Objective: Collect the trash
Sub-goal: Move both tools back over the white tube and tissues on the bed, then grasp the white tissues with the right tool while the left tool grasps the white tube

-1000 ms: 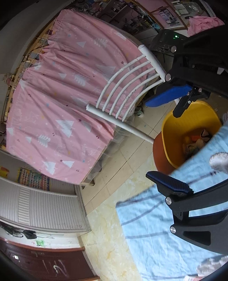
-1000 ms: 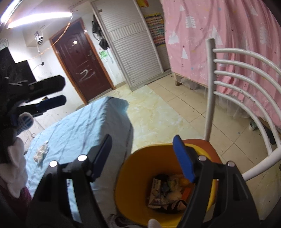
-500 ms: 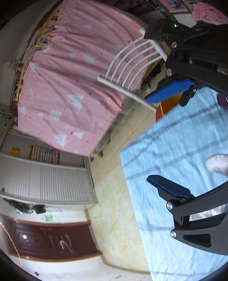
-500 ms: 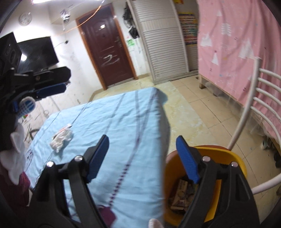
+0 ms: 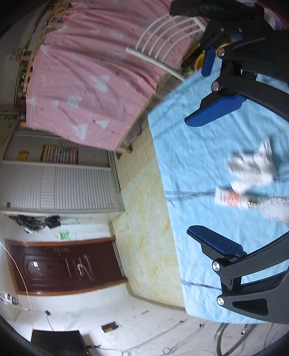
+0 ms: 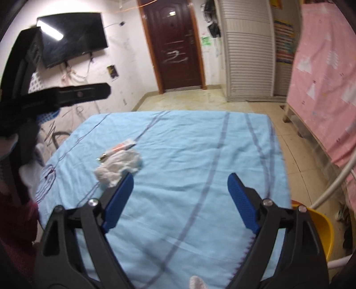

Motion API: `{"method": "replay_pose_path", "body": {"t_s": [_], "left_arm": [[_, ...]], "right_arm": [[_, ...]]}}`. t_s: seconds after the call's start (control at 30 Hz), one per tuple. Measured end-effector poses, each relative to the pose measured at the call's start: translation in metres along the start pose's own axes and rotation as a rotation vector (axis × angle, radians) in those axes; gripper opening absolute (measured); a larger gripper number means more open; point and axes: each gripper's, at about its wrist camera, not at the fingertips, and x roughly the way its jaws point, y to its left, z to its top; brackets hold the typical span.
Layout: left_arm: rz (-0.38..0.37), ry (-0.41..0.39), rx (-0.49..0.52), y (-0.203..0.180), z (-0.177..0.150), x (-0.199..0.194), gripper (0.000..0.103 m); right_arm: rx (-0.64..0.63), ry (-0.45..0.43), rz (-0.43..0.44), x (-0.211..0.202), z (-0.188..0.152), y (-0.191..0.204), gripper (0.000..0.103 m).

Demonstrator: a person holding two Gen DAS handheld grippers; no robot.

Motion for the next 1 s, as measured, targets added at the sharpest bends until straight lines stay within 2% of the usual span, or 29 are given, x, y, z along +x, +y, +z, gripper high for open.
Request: {"method": "replay_pose_path", "body": {"t_s": [0.2, 0.53, 0.77, 0.9, 1.0], "left_arm": [[0.019, 0.037, -0.043, 0.031, -0.018, 0.006, 0.082], [0.033, 0.050, -0.145, 0.081, -0.036, 0.006, 0.082], [0.032, 0.057, -0.178, 0.102, -0.045, 0.007, 0.082], [0.021, 0.061, -0.190, 0.110, -0.049, 0.010, 0.082], [0.013, 0.067, -0.191, 0.111, -0.050, 0.012, 0.082]], "right_arm": [[-0.069, 0.057, 0.034, 0.024, 0.006, 0.036, 0.086], [-0.159, 0.168, 0.100, 0.066, 0.015, 0.086, 0.089], [-0.187, 0.228, 0.081, 0.091, 0.019, 0.104, 0.089], [-0.191, 0.260, 0.043, 0.102, 0.019, 0.107, 0.089], [-0.185, 0.266, 0.014, 0.105, 0.020, 0.105, 0.076]]}}
